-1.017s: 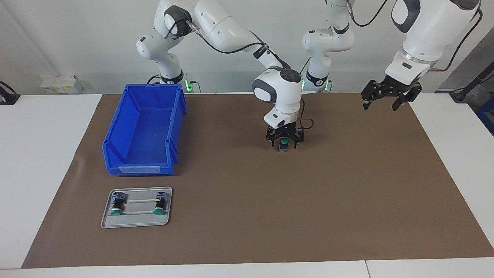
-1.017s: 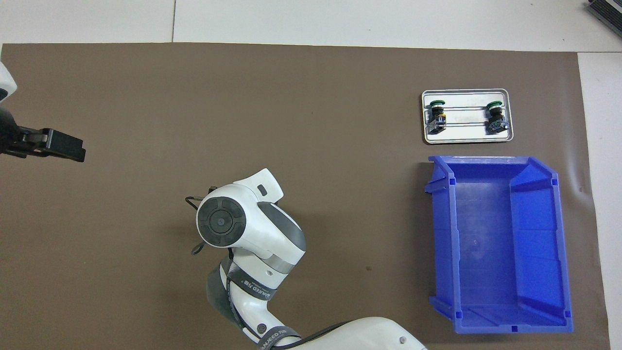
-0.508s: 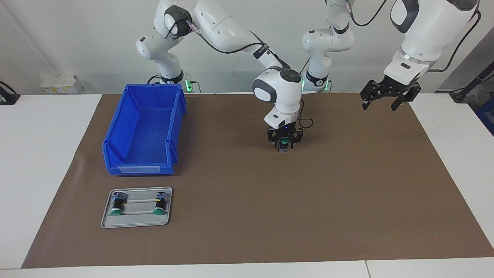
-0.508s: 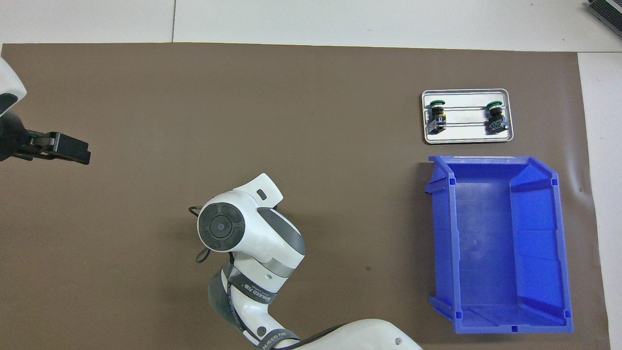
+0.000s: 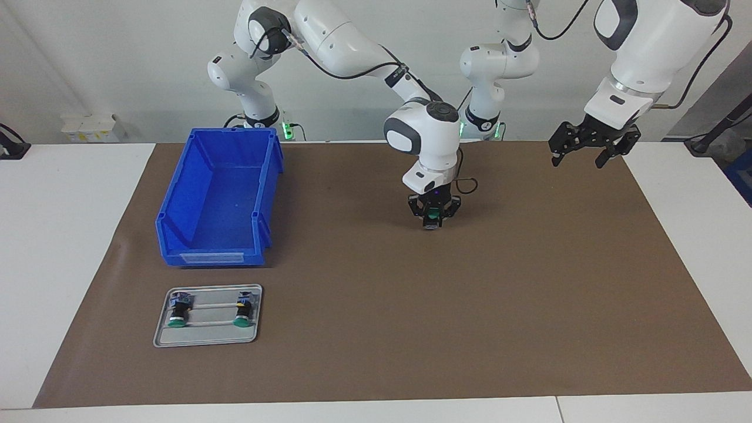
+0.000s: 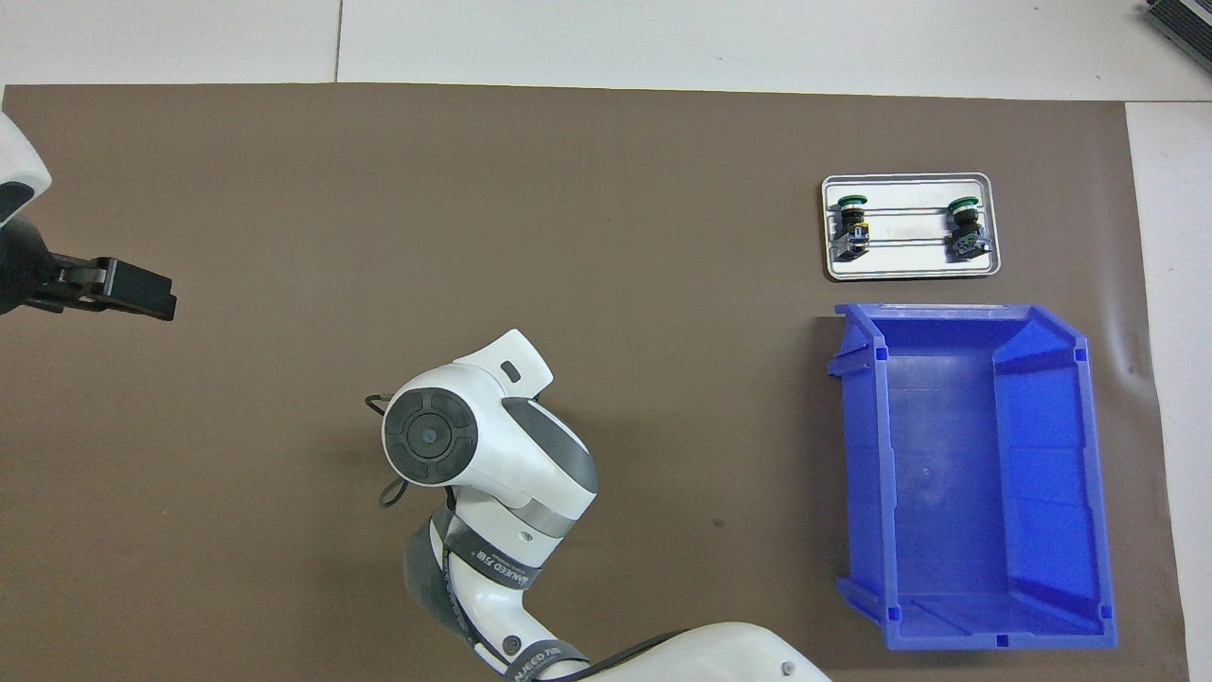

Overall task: Place and press button with both arms
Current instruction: 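Carry the button with the right gripper over the blue bin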

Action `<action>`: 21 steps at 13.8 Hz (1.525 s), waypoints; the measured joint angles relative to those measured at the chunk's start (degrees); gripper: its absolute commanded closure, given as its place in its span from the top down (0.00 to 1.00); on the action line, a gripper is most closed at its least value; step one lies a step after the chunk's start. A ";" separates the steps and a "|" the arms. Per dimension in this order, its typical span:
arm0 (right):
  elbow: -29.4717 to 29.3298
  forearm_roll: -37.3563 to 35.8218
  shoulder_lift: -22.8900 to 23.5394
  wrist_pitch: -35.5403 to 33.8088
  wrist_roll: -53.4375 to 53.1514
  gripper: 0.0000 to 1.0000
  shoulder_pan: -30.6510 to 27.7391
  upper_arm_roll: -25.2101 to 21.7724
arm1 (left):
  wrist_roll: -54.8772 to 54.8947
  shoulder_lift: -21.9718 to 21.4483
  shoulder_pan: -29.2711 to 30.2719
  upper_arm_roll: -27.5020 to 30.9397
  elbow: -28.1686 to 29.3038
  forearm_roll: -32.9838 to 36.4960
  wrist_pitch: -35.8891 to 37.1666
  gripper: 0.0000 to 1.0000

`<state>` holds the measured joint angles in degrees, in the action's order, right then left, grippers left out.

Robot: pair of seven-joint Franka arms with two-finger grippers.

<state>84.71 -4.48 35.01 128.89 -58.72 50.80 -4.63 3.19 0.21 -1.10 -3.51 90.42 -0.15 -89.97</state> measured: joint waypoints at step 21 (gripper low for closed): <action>45.72 3.12 -43.28 1.77 59.36 0.00 -46.61 -1.33 | 0.00 -0.01 0.00 0.00 0.02 0.00 0.00 1.00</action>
<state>130.42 -1.36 -8.26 130.66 0.64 4.19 -5.97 3.19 0.20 -1.10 -3.51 90.43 -0.15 -89.97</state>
